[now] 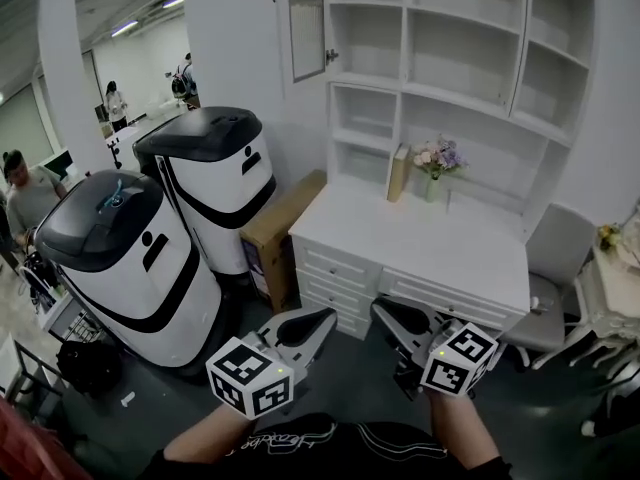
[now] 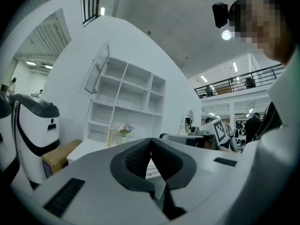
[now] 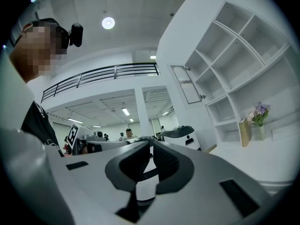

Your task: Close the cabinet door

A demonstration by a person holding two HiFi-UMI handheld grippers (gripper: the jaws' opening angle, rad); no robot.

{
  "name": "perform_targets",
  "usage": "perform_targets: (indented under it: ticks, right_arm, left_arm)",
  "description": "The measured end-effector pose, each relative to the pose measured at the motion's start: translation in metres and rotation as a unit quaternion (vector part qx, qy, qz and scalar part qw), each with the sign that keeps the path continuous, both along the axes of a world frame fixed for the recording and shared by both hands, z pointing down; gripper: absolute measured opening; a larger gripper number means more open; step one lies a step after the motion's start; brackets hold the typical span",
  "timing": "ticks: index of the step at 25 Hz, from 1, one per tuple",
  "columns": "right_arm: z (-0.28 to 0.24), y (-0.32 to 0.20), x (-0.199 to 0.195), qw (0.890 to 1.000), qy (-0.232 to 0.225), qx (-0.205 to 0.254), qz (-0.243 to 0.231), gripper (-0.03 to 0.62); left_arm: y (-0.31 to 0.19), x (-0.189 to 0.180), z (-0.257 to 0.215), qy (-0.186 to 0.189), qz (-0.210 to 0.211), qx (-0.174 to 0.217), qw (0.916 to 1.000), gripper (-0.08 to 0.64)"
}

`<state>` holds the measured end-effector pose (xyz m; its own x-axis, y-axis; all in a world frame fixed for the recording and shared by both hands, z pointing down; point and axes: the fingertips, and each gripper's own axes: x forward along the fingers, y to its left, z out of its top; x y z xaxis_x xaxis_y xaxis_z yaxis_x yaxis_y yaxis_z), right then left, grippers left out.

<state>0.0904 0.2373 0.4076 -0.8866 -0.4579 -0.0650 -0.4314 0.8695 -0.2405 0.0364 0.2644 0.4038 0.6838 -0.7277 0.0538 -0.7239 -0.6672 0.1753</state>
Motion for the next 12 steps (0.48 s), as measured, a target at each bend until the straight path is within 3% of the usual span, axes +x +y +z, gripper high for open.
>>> perform_targets:
  ticks: [8, 12]
  right_arm:
    - [0.019, -0.051, -0.009, 1.000, -0.014, -0.021, 0.013, 0.054]
    - [0.017, -0.088, -0.013, 1.000, -0.008, -0.013, 0.016, 0.054]
  left_arm:
    - [-0.050, -0.010, 0.024, 0.013, -0.013, -0.031, 0.9994, 0.020]
    - [-0.086, -0.018, 0.024, 0.020, -0.008, -0.027, 0.9994, 0.021]
